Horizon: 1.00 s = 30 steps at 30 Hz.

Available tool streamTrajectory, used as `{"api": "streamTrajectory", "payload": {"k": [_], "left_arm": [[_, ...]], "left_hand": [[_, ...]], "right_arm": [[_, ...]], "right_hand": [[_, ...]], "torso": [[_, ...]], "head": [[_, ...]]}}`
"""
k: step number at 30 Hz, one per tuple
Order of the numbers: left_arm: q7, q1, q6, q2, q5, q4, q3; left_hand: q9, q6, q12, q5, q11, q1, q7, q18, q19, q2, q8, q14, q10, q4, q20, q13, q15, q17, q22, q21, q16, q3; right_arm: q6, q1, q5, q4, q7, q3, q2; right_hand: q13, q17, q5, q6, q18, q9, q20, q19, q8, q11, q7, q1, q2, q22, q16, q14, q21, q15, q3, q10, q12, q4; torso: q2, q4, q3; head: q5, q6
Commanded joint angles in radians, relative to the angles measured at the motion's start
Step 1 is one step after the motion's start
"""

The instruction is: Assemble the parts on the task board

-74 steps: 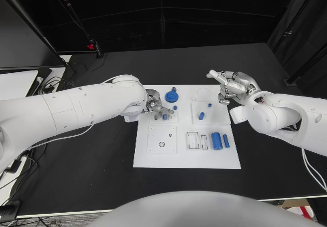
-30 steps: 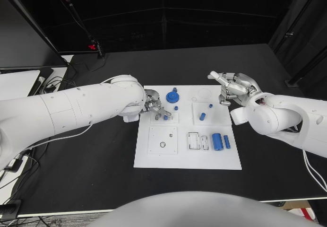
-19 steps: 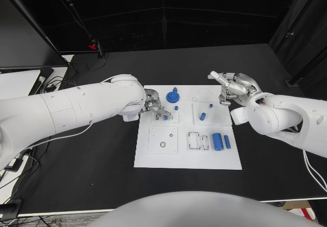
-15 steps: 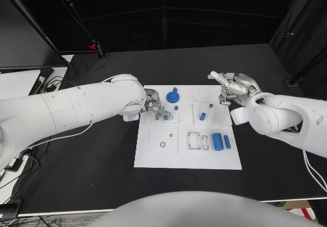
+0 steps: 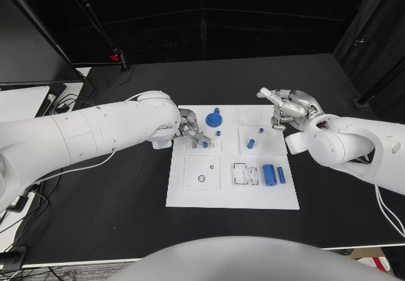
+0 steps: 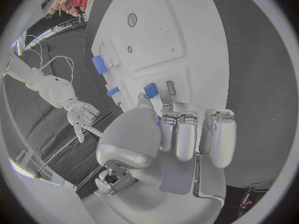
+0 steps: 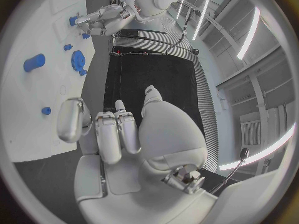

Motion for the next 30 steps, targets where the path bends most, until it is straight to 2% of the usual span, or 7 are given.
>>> {"api": "streamTrajectory", "payload": {"k": [1, 8, 9, 14, 22, 26, 30], "left_arm": [[0.004, 0.001, -0.006, 0.002, 0.000, -0.002, 0.000], [0.040, 0.001, -0.039, -0.004, 0.000, 0.004, 0.000], [0.055, 0.001, -0.052, -0.008, 0.000, 0.008, 0.000], [0.103, 0.005, -0.089, -0.041, 0.023, 0.030, 0.000], [0.173, 0.041, -0.099, -0.090, 0.071, 0.042, 0.001], [0.179, 0.061, -0.061, -0.097, 0.080, 0.020, 0.001], [0.169, 0.070, -0.021, -0.090, 0.083, -0.015, 0.001]], "left_hand": [[-0.001, 0.007, -0.004, 0.004, -0.019, 0.038, -0.001, -0.006, 0.106, 0.042, -0.001, 0.103, 0.121, 0.002, -0.004, 0.060, -0.007, 0.263, 0.263, 0.003, 0.001, 0.003], [-0.003, 0.009, -0.004, 0.003, -0.015, 0.005, 0.004, -0.006, 0.106, 0.028, -0.001, 0.103, 0.121, 0.002, -0.004, 0.060, -0.006, 0.263, 0.263, 0.003, 0.001, -0.023], [-0.004, 0.010, -0.004, 0.002, -0.014, -0.018, 0.005, -0.006, 0.106, 0.025, 0.000, 0.103, 0.121, 0.002, -0.004, 0.060, -0.005, 0.263, 0.263, 0.003, 0.001, -0.035], [-0.006, 0.012, -0.004, -0.003, -0.012, -0.114, 0.007, -0.006, 0.106, 0.017, 0.001, 0.103, 0.121, 0.002, -0.002, 0.060, -0.003, 0.263, 0.263, 0.003, 0.001, -0.078], [-0.008, 0.011, -0.004, -0.012, -0.009, -0.206, 0.010, -0.006, 0.106, 0.001, 0.001, 0.103, 0.121, 0.002, 0.000, 0.060, -0.001, 0.263, 0.263, 0.003, 0.001, -0.112], [-0.011, 0.010, -0.004, -0.008, -0.008, -0.215, 0.010, -0.006, 0.106, -0.014, -0.002, 0.103, 0.121, -0.001, 0.001, 0.060, 0.001, 0.263, 0.263, 0.003, 0.001, -0.113], [-0.041, 0.023, -0.004, 0.018, -0.006, -0.184, 0.012, -0.002, 0.091, -0.037, -0.033, 0.103, 0.121, -0.001, 0.005, 0.060, 0.006, 0.263, 0.257, -0.008, 0.001, -0.090]], "right_arm": [[0.010, 0.001, 0.002, 0.002, 0.003, 0.000, 0.001], [0.010, 0.001, 0.002, 0.002, 0.003, 0.000, 0.001], [0.010, 0.001, 0.002, 0.002, 0.003, 0.000, 0.001], [0.010, 0.001, 0.002, 0.000, 0.002, 0.000, 0.002], [0.013, 0.001, 0.002, -0.003, -0.001, 0.000, 0.004], [0.013, 0.001, 0.002, -0.004, -0.002, 0.000, 0.006], [0.014, 0.001, 0.002, -0.004, -0.004, 0.000, 0.009]], "right_hand": [[0.212, 0.263, 0.004, -0.007, 0.010, 0.001, 0.000, -0.009, 0.002, 0.004, 0.018, 0.000, 0.013, 0.144, 0.002, 0.107, -0.007, 0.007, -0.005, 0.033, 0.001, 0.002], [0.212, 0.263, 0.004, -0.007, 0.010, 0.001, 0.000, -0.009, 0.002, 0.004, 0.018, 0.000, 0.013, 0.144, 0.002, 0.107, -0.007, 0.007, -0.005, 0.033, 0.001, 0.002], [0.212, 0.263, 0.004, -0.007, 0.010, 0.001, 0.000, -0.009, 0.002, 0.004, 0.018, 0.000, 0.013, 0.144, 0.002, 0.107, -0.007, 0.007, -0.005, 0.033, 0.001, 0.002], [0.212, 0.263, 0.004, -0.007, 0.010, 0.001, 0.000, -0.009, 0.002, 0.004, 0.018, 0.000, 0.013, 0.144, 0.002, 0.107, -0.007, 0.007, -0.005, 0.033, 0.001, 0.002], [0.212, 0.263, 0.004, -0.008, 0.010, 0.001, 0.000, -0.009, 0.005, 0.004, 0.018, 0.001, 0.014, 0.144, 0.002, 0.107, -0.007, 0.007, -0.006, 0.033, 0.001, 0.002], [0.212, 0.263, 0.004, -0.008, 0.010, 0.001, 0.000, -0.009, 0.005, 0.004, 0.018, 0.001, 0.014, 0.144, 0.002, 0.107, -0.007, 0.007, -0.006, 0.033, 0.001, 0.002], [0.212, 0.263, 0.004, -0.008, 0.010, 0.001, 0.000, -0.009, 0.005, 0.004, 0.018, 0.001, 0.014, 0.144, 0.002, 0.107, -0.007, 0.007, -0.006, 0.033, 0.001, 0.002]], "torso": [[0.000, 0.0004, 0.0000], [0.000, 0.0006, 0.0002], [0.000, 0.0004, 0.0000], [-0.001, 0.0012, 0.0002], [0.000, 0.0011, 0.0000], [0.000, -0.0002, 0.0000], [0.001, -0.0008, -0.0003]], "head": [[0.001, 0.000], [0.001, 0.001], [0.004, 0.006], [0.006, 0.009], [0.014, 0.018], [0.021, 0.022], [0.025, 0.027]]}}
